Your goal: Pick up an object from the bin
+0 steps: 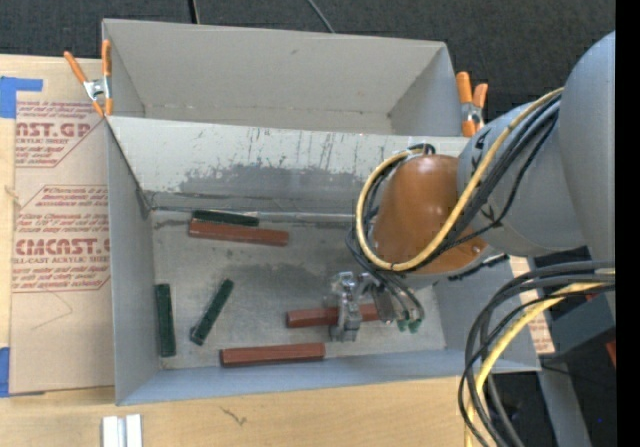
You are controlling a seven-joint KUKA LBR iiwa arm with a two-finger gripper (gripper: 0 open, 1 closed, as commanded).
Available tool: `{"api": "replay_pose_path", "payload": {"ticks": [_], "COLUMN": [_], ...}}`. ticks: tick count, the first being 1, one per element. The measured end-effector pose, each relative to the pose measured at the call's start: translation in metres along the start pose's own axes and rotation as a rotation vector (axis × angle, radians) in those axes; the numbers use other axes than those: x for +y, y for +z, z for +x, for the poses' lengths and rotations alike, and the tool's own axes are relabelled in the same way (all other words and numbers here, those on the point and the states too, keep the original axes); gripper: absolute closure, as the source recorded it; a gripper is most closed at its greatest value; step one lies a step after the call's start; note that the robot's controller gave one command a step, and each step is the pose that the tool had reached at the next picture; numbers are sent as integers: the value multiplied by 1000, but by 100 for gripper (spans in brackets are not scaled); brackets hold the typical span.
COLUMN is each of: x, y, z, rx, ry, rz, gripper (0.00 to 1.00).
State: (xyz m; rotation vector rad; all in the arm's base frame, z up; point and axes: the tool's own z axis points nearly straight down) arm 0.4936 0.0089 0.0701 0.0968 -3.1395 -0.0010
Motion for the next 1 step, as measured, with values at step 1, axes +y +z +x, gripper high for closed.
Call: {"api": "replay_pose_path", "payload": {"ticks": [1], "x": [2], "y": [-144], "z": [-25], "rx": [-3], "ry": [-18], "rz": [0], "gripper": [100]}}
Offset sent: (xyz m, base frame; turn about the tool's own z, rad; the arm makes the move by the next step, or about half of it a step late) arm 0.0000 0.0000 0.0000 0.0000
